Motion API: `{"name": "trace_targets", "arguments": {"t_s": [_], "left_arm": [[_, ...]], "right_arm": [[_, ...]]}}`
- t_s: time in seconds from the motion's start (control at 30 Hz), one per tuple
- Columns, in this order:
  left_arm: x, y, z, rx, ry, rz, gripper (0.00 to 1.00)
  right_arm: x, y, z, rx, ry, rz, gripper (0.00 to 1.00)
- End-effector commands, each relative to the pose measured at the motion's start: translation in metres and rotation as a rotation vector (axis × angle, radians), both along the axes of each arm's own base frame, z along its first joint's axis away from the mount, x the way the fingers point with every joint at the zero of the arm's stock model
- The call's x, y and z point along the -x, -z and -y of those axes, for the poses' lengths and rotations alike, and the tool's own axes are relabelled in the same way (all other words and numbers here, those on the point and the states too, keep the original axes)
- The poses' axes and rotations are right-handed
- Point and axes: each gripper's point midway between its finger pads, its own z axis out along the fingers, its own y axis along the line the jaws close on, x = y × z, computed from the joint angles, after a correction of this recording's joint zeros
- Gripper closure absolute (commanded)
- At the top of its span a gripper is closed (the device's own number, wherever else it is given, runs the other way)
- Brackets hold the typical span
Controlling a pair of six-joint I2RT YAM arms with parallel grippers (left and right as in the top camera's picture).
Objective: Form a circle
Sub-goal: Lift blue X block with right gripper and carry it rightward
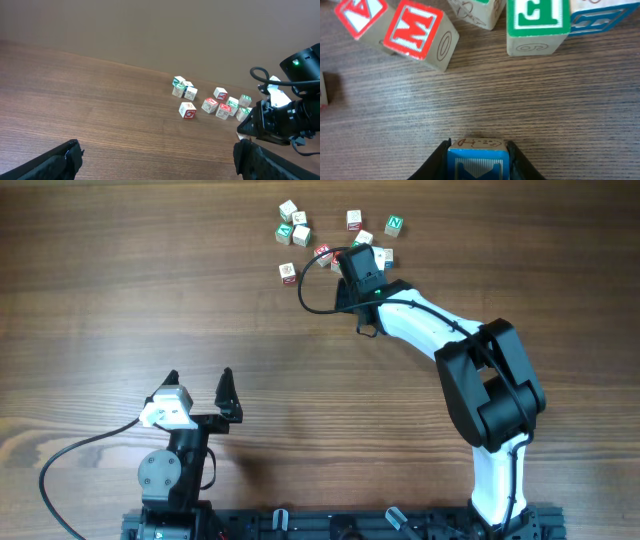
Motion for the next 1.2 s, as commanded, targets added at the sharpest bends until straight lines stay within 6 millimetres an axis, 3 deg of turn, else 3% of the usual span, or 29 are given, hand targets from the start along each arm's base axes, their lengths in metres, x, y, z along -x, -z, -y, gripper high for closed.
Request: {"name": "trace_targets", "arguments": {"t_s": [0.0, 0.13, 0.2, 0.27, 0.4, 0.6, 0.67, 0.8, 0.97, 1.07, 1.17], "left_arm": [[0.000, 0.002, 0.002, -0.018, 0.016, 0.001, 0.00], [0.000, 0.002, 0.002, -0.018, 0.016, 0.001, 0.00], [0.000, 0.002, 0.002, -0.018, 0.016, 0.001, 0.00], [0.000, 0.002, 0.002, -0.018, 0.016, 0.001, 0.00], [0.000, 0.002, 0.002, -0.018, 0.016, 0.001, 0.00], [0.000, 0.002, 0.002, -0.018, 0.016, 0.001, 0.00], [0.000, 0.002, 0.002, -0.018, 0.016, 0.001, 0.00], [0.000, 0.002, 0.002, -0.018, 0.016, 0.001, 0.00], [0.000, 0.002, 0.002, -0.018, 0.016, 0.001, 0.00], [0.000, 0.002, 0.002, -0.018, 0.016, 0.001, 0.00], [0.000, 0.002, 0.002, -0.018, 0.016, 0.001, 0.00]], "right_arm": [[0.001, -0.005, 0.006, 0.013, 0.013, -0.008, 0.82], [0.007, -0.046, 0.036, 0.037, 0.109, 0.003, 0.82], [0.020, -0.074, 0.075, 0.050, 0.254, -0.025, 0.82], [0.031, -0.086, 0.106, 0.034, 0.371, -0.062, 0.82], [0.040, -0.078, 0.162, 0.048, 0.532, -0.125, 0.79], [0.048, -0.064, 0.216, 0.047, 0.675, -0.162, 0.75], [0.054, -0.050, 0.240, 0.034, 0.744, -0.170, 0.75], [0.064, -0.021, 0.250, 0.081, 0.665, -0.173, 0.72], [0.061, -0.010, 0.242, 0.070, 0.569, -0.158, 0.71], [0.071, 0.001, 0.236, 0.029, 0.583, -0.193, 0.70], [0.085, 0.011, 0.246, 0.097, 0.595, -0.215, 0.65]]}}
